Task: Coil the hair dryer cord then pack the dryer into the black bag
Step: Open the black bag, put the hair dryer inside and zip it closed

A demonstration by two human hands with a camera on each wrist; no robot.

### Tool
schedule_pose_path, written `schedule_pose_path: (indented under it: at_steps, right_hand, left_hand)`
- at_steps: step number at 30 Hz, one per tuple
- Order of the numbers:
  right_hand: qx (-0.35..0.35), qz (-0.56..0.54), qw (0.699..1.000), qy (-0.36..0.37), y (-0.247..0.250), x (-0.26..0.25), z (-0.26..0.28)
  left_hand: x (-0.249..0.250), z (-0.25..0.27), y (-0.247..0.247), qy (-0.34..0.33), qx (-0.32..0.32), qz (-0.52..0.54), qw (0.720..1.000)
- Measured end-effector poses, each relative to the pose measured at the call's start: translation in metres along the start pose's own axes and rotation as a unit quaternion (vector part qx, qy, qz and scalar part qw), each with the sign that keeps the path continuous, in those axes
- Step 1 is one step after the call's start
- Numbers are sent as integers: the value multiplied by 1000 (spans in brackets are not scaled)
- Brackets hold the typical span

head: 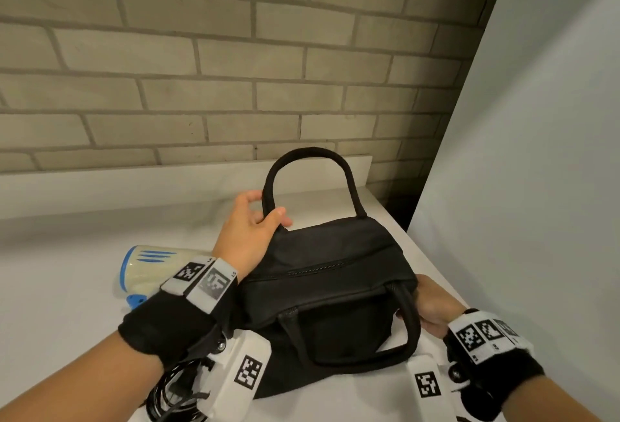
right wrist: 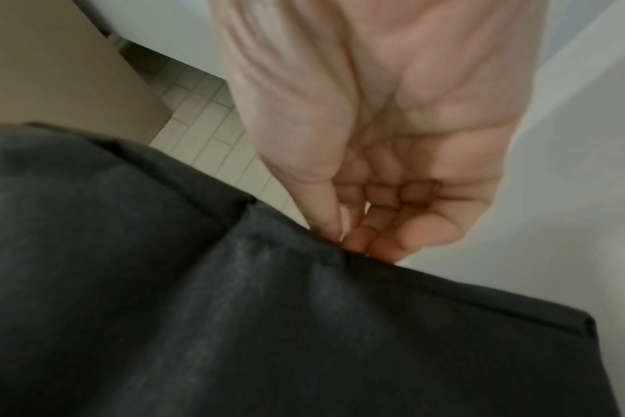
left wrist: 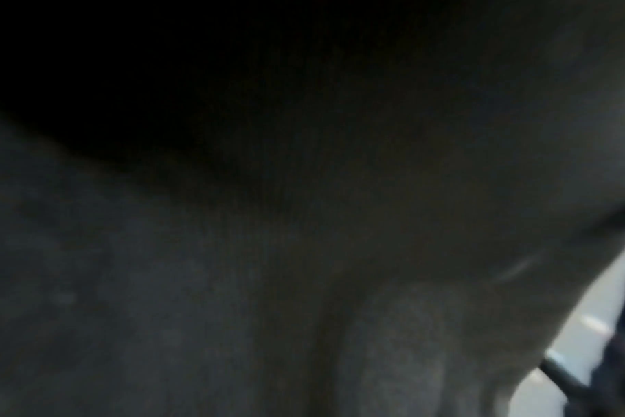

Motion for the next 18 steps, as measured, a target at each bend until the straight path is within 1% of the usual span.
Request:
schedule_pose_path:
  at_steps: [4, 5, 8, 10, 11, 15, 17, 18]
  right_hand:
    - [-16, 55, 998, 9, 0, -7, 1]
    - [-18, 53, 998, 13, 2, -11, 2]
    - [-38, -11, 999, 15, 10, -26, 3]
    - [-50, -55, 997, 28, 15, -38, 6]
    - [-52, -58, 996, 36, 18, -46, 7]
    - [-35, 12, 994, 106, 31, -88, 21]
    - [-7, 78, 984, 160, 32, -112, 32]
    - [5, 129, 974, 187, 31, -121, 36]
  left_hand:
    - [7, 4, 3, -39, 19, -35, 998]
    - [8, 4, 3, -48, 22, -45, 998]
    - [10, 5, 6, -65, 29, -60, 996]
    - [8, 5, 9, -64, 33, -66, 995]
    - [7, 4, 10, -62, 35, -67, 995]
    - [4, 6, 5, -53, 33, -72, 995]
    - [4, 10, -1, -48, 28, -70, 996]
    - [4, 12, -2, -48, 27, -71, 996]
Point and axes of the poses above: each hand's wrist, its own z-axis away from the middle knuckle, its own y-axis out of the back of the hand, x = y × z, the point moved 6 cm from there along -z, towards the middle knuckle, and after that the axes turned 15 degrees about -z, right-handed, at the moved point
